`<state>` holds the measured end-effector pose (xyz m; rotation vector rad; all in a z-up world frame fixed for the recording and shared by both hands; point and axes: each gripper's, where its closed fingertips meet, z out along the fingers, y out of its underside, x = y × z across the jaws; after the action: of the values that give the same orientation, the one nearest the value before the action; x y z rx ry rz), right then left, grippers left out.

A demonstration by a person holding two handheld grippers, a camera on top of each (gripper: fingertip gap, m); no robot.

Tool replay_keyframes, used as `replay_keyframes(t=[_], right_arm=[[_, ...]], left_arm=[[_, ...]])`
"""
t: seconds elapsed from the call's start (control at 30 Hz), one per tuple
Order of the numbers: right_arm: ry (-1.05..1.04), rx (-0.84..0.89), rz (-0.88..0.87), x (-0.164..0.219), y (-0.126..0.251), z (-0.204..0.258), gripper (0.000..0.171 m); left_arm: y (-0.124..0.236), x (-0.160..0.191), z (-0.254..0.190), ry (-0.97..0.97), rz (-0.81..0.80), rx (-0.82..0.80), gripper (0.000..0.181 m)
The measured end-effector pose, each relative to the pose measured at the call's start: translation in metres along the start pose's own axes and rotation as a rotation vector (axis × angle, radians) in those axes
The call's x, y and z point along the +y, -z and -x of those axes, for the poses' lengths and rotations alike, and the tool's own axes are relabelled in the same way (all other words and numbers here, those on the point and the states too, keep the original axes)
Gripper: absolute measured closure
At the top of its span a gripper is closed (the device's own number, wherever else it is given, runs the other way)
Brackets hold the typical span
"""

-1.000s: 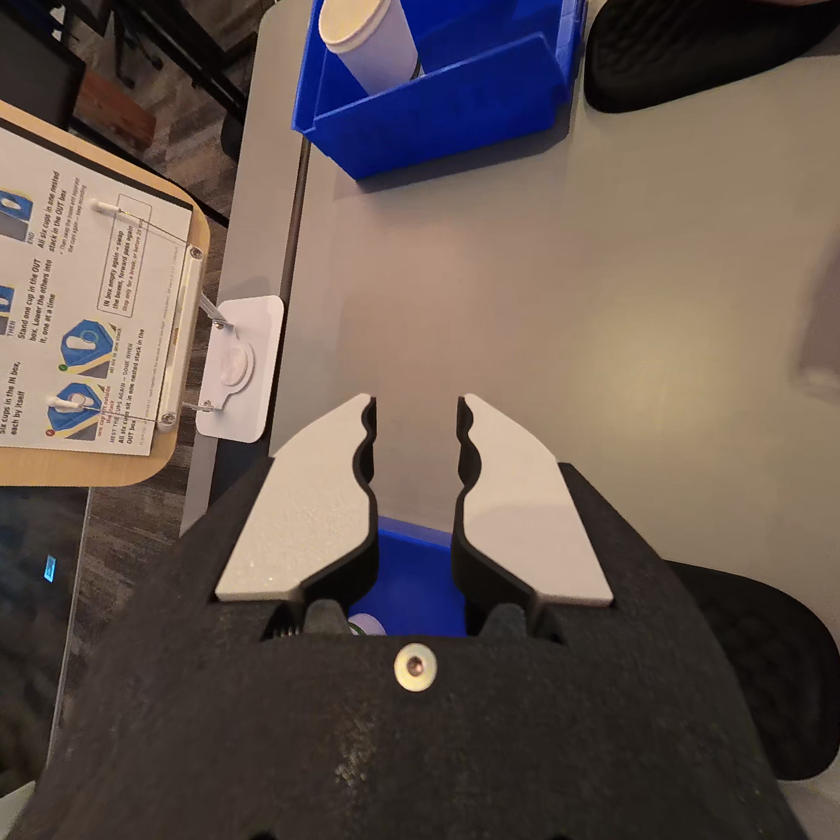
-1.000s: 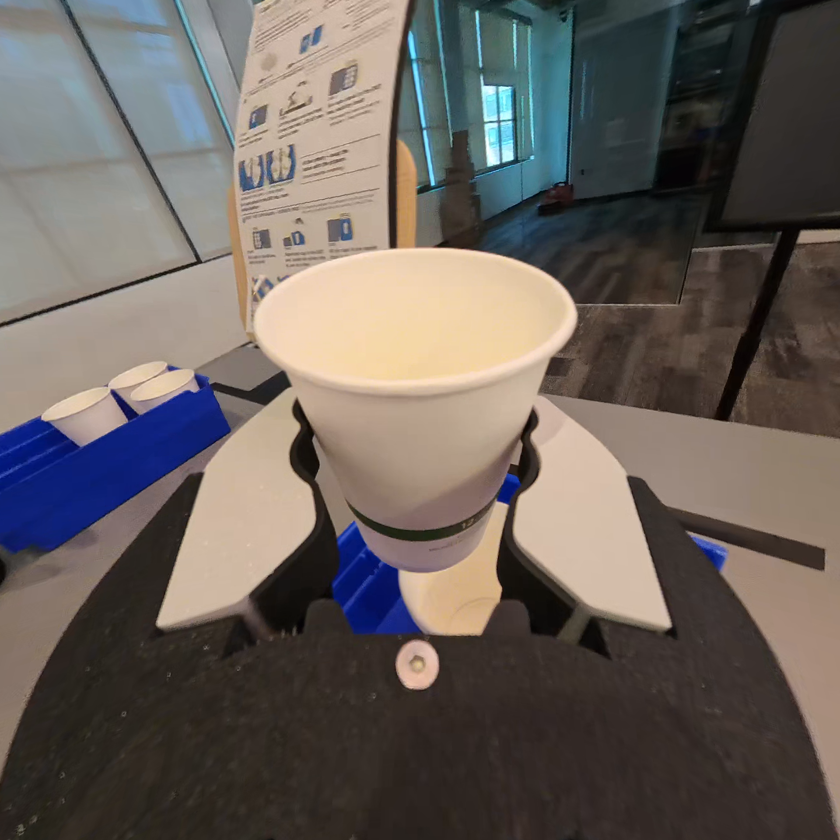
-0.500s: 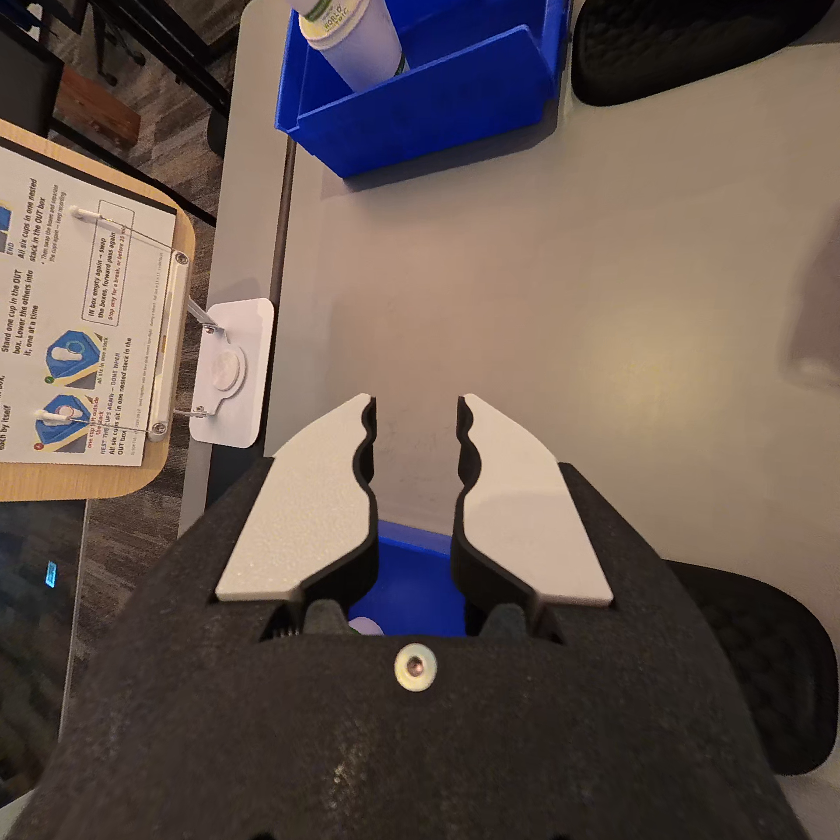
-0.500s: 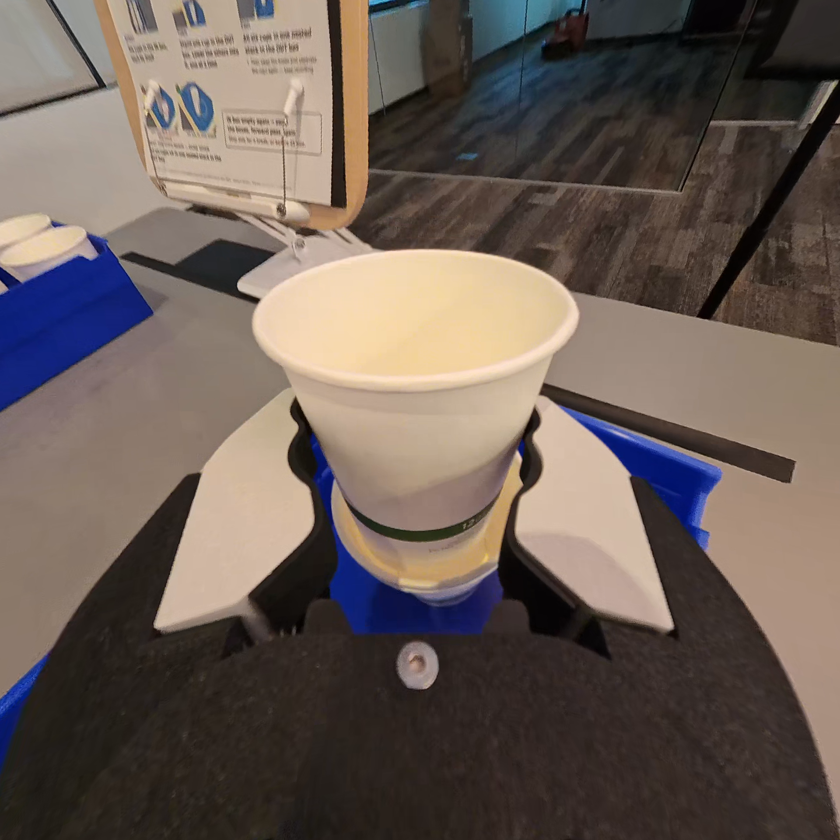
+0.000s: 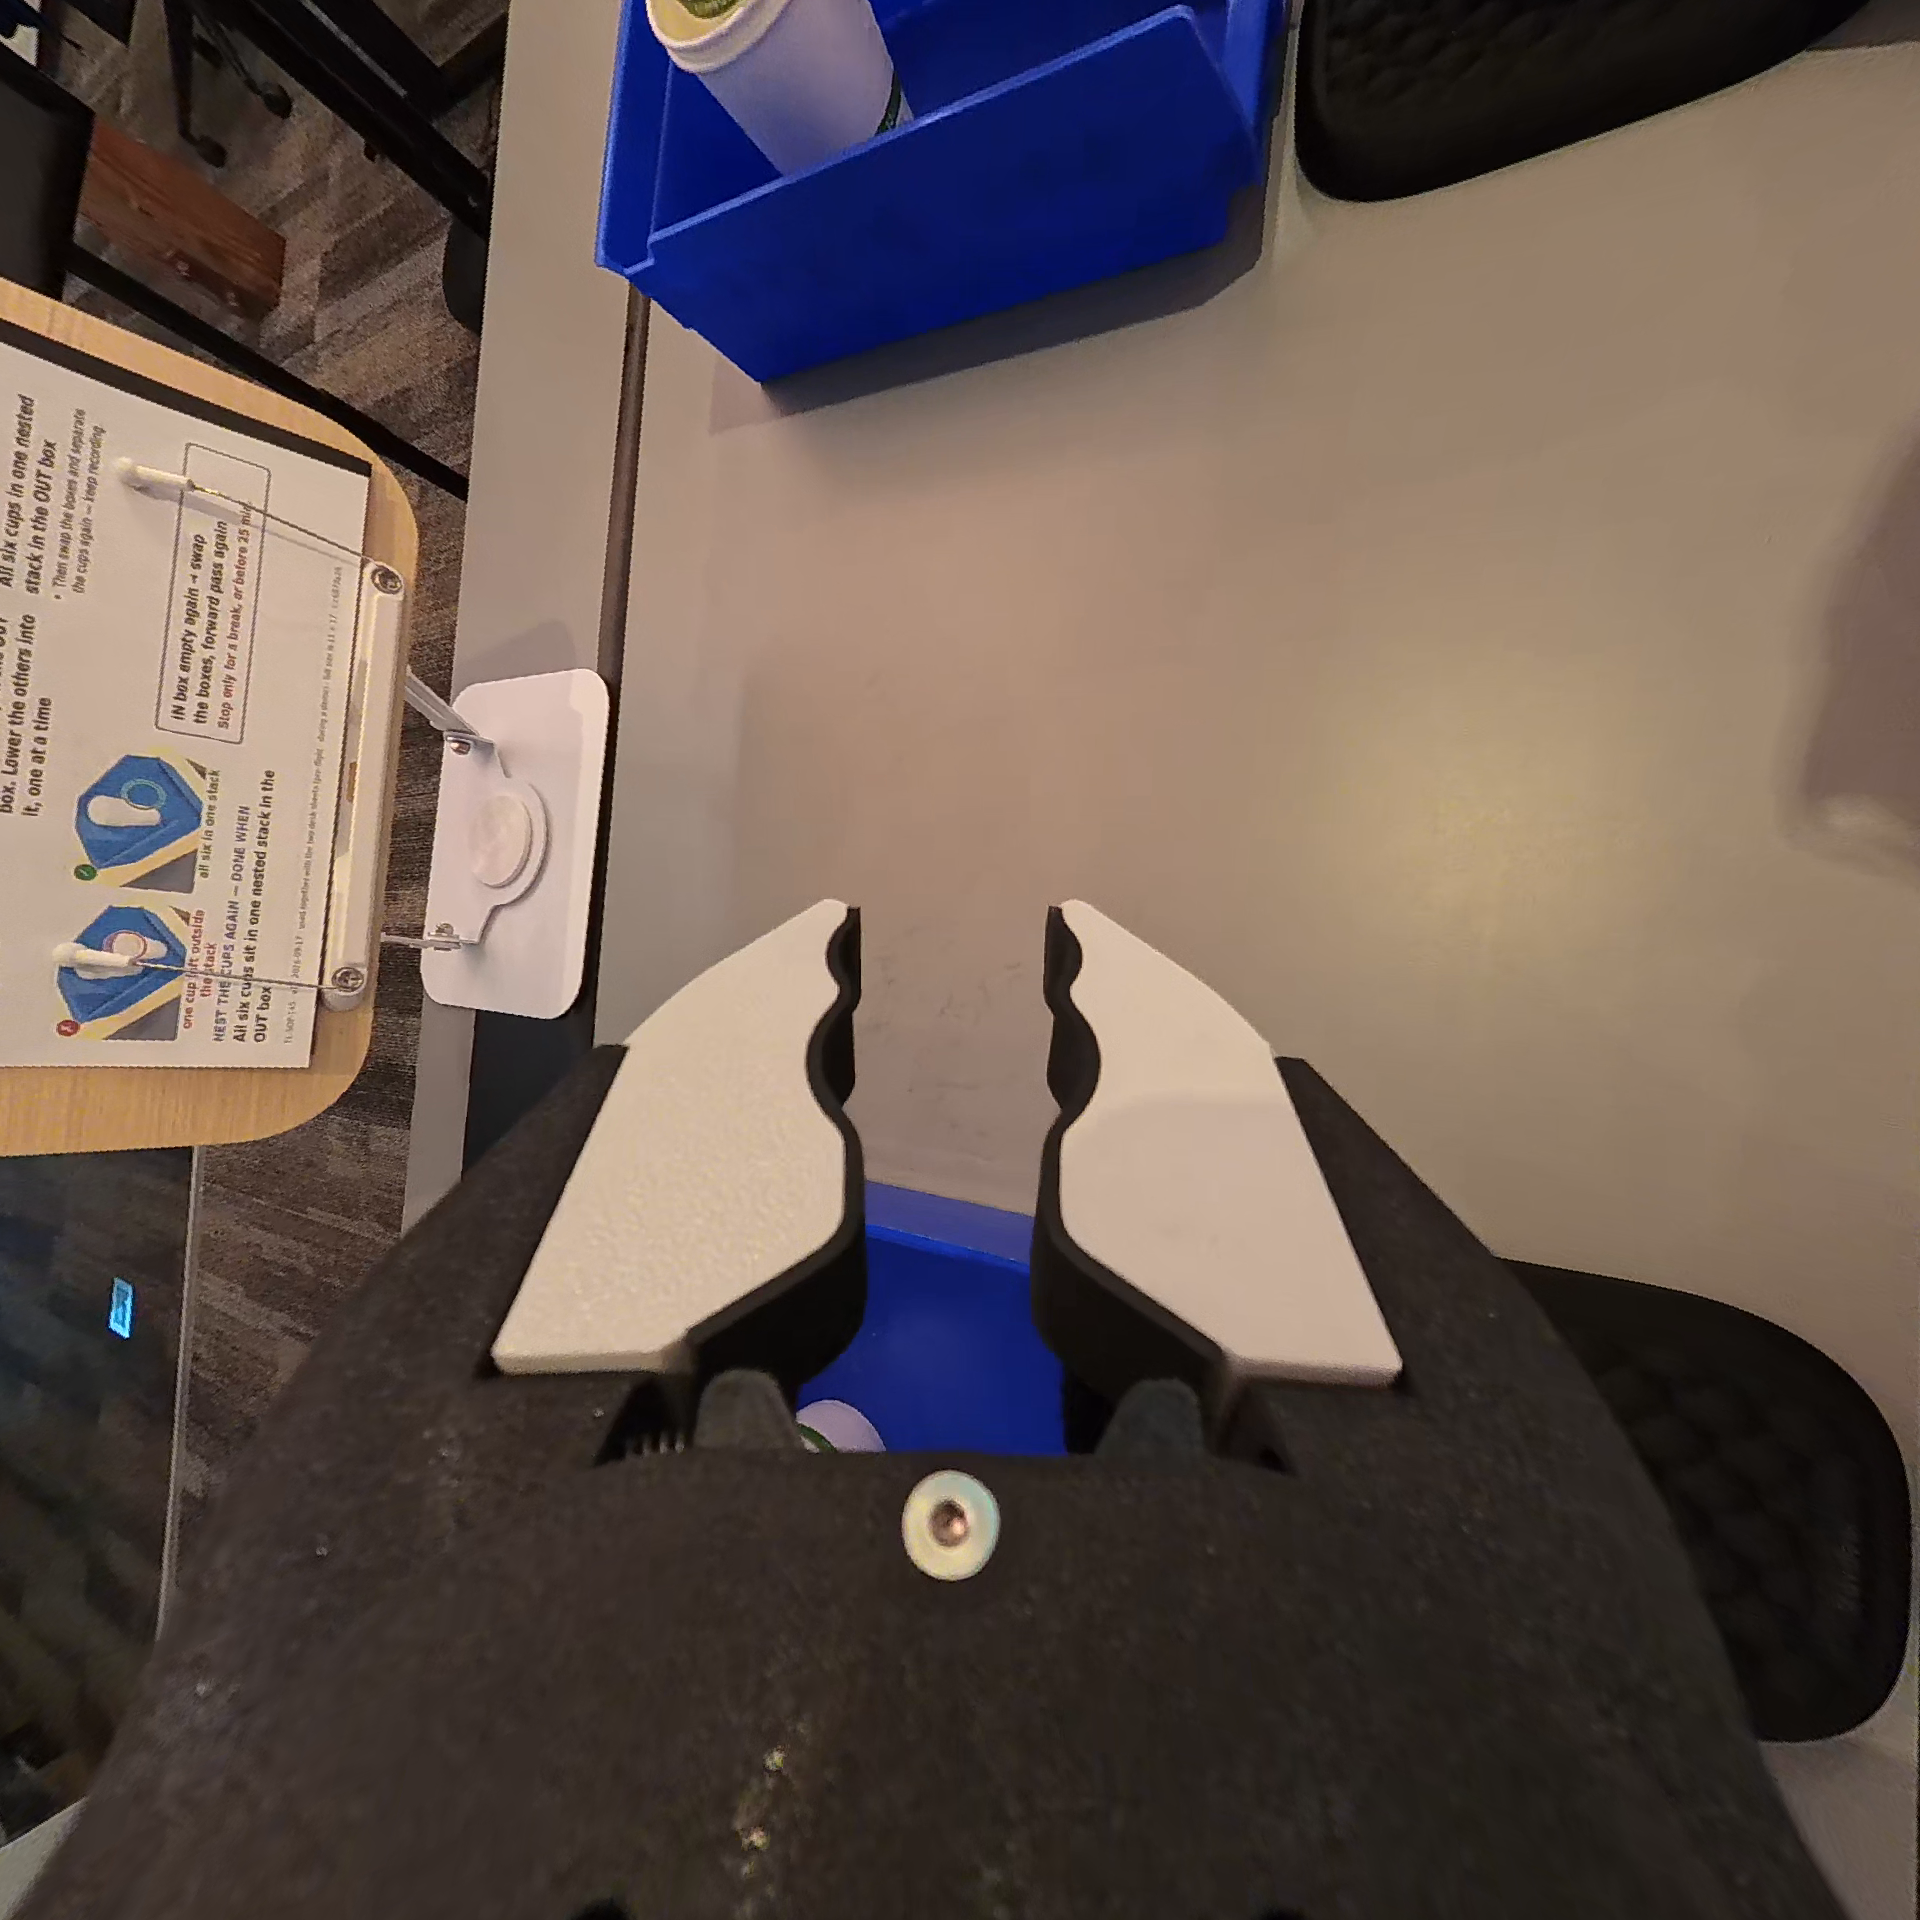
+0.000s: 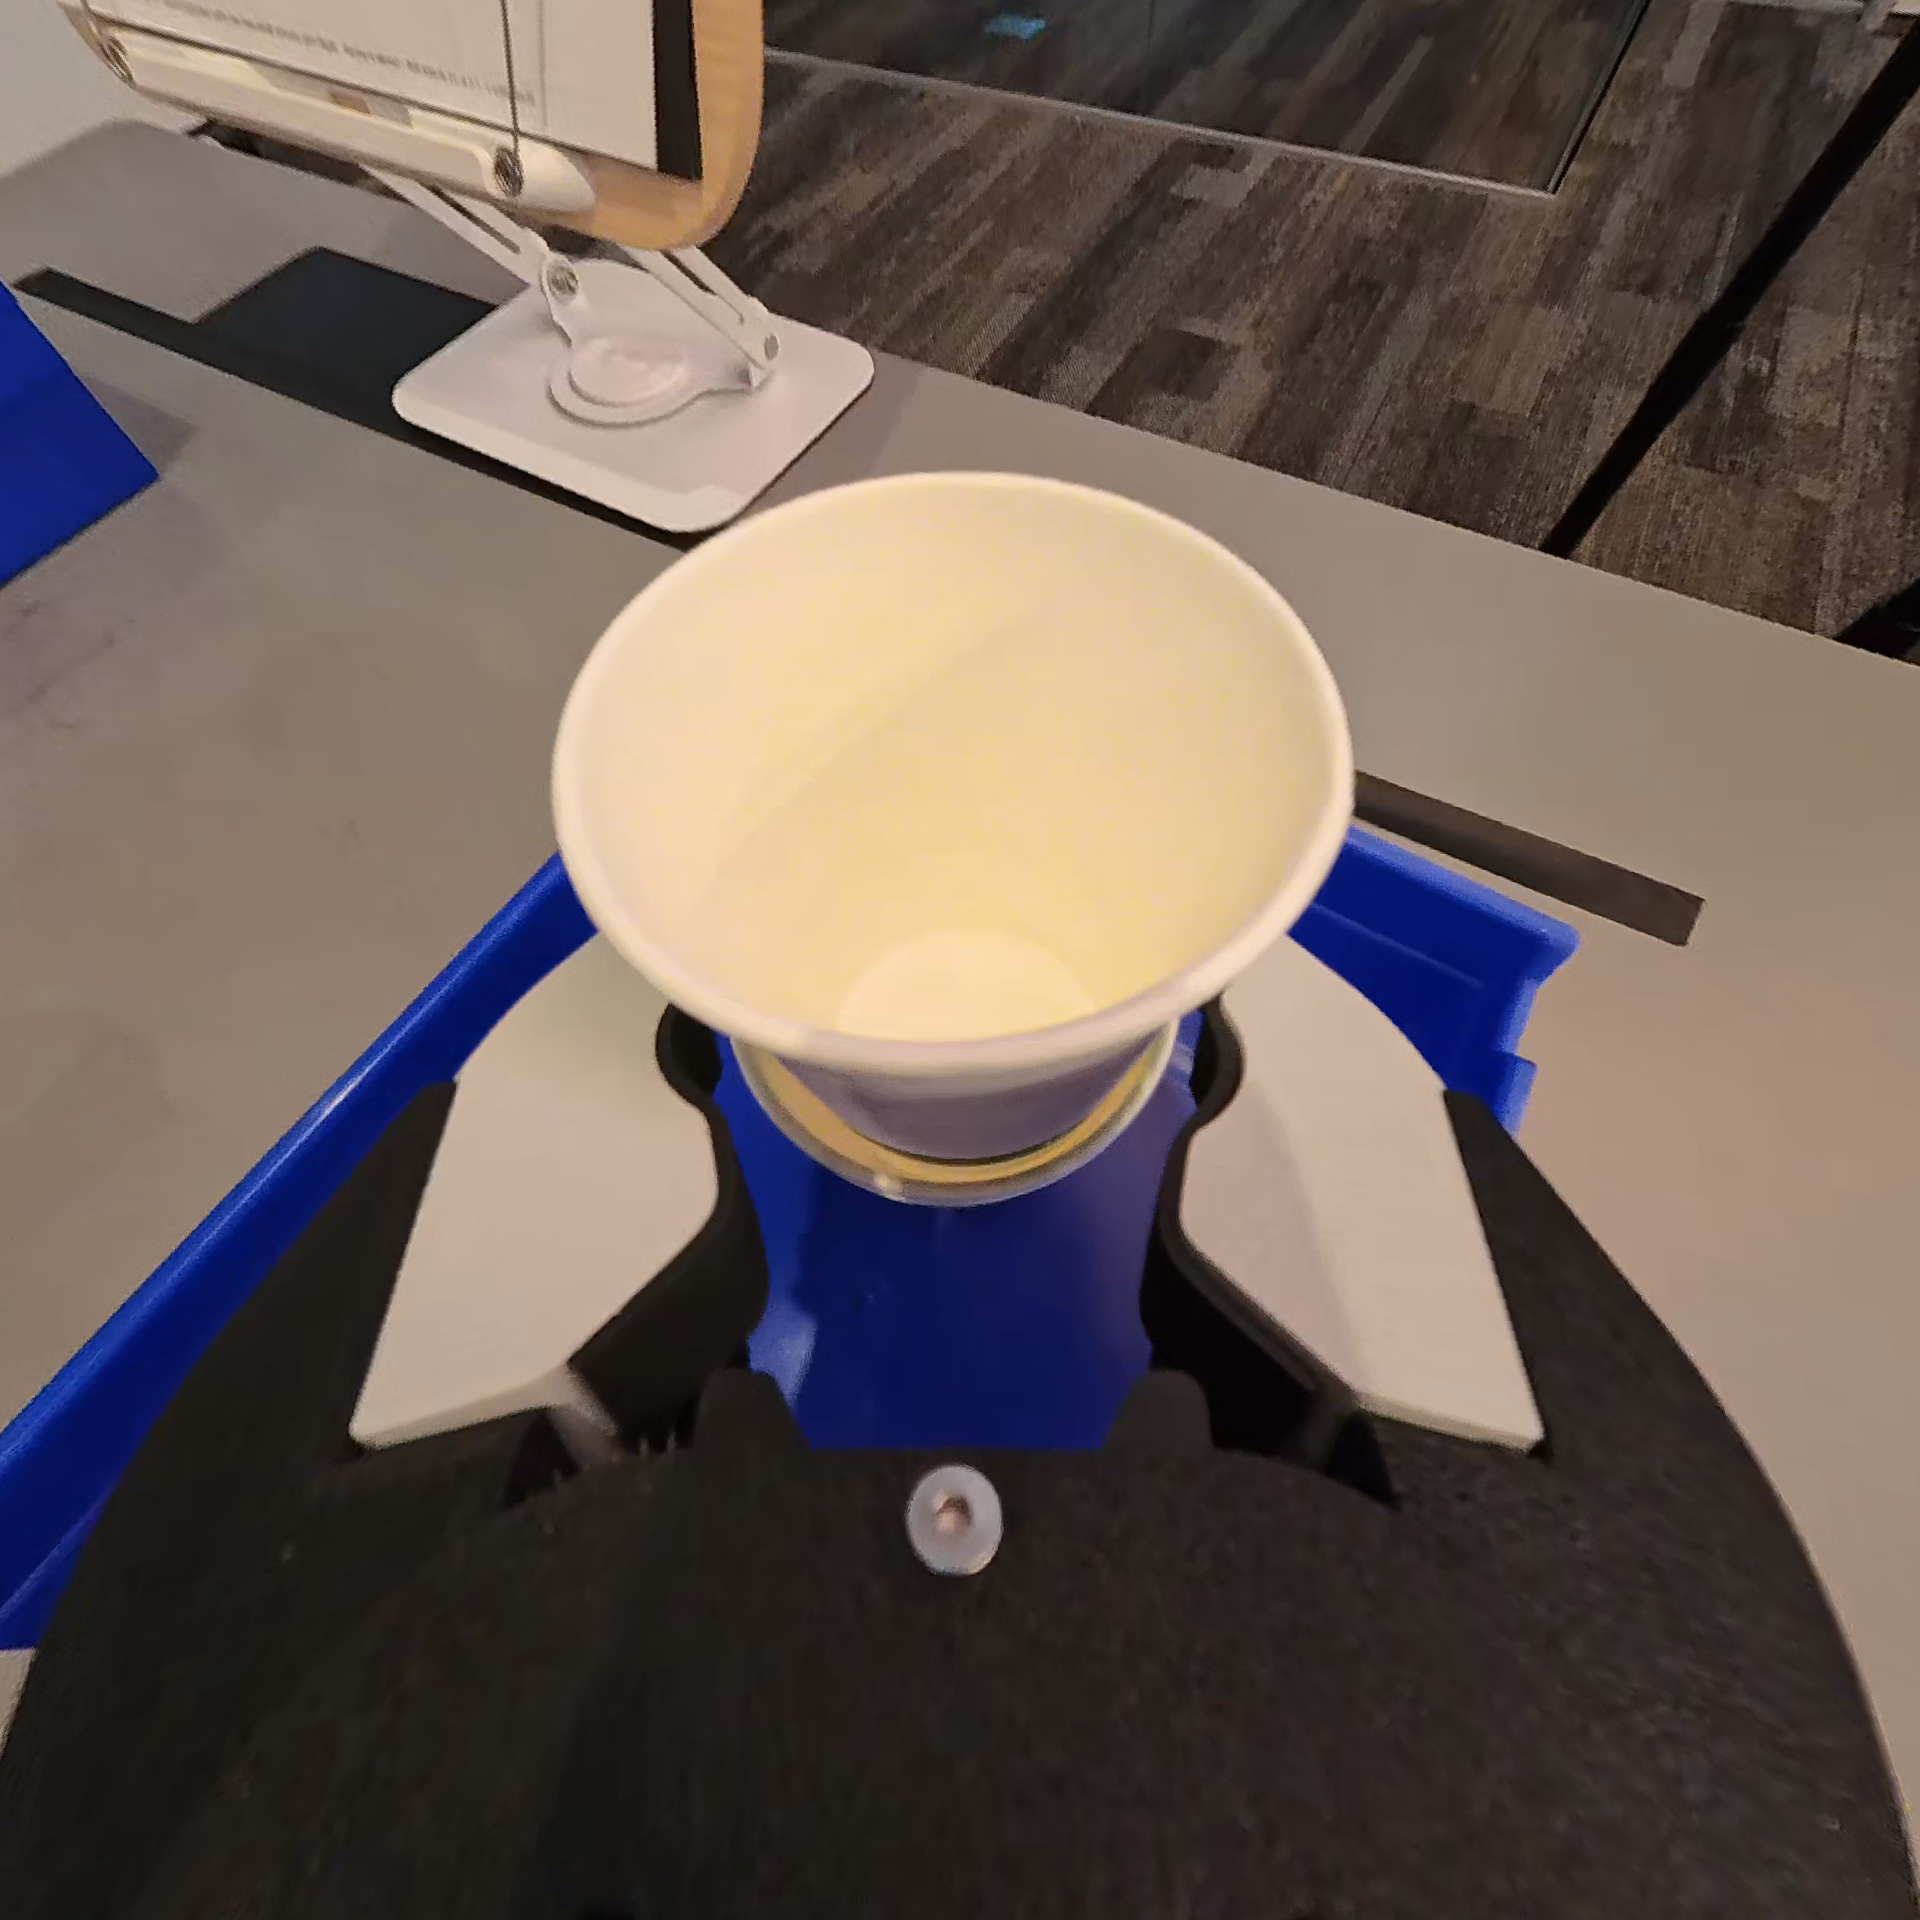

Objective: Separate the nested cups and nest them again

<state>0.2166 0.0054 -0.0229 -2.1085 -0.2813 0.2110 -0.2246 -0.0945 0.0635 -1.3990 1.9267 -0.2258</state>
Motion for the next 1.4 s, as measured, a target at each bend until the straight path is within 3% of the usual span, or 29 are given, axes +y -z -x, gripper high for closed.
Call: replay_keyframes(t=[0.47,0.57,0.7,0.93,1.3,1.4], right_arm=[[0.062,0.078,0.18,0.013,0.031,0.005,0.078],[0.087,0.092,0.134,0.0,0.047,0.011,0.078],[0.138,0.091,0.063,-0.02,0.068,0.026,0.077],[0.217,0.059,0.001,-0.04,0.078,0.052,0.08],[0.256,0.043,0.066,-0.033,0.064,0.059,0.08],[0.254,0.033,0.061,-0.033,0.064,0.06,0.08]], left_arm=[[0.021,0.015,0.026,0.019,0.04,-0.12,0.148],[0.034,0.047,0.052,0.078,0.131,-0.22,0.148],[0.045,0.129,0.073,0.211,0.38,-0.254,0.146],[0.018,0.253,0.069,0.409,0.659,-0.198,0.144],[-0.016,0.299,0.064,0.49,0.719,-0.115,0.156],[-0.017,0.298,0.064,0.501,0.698,-0.105,0.171]])
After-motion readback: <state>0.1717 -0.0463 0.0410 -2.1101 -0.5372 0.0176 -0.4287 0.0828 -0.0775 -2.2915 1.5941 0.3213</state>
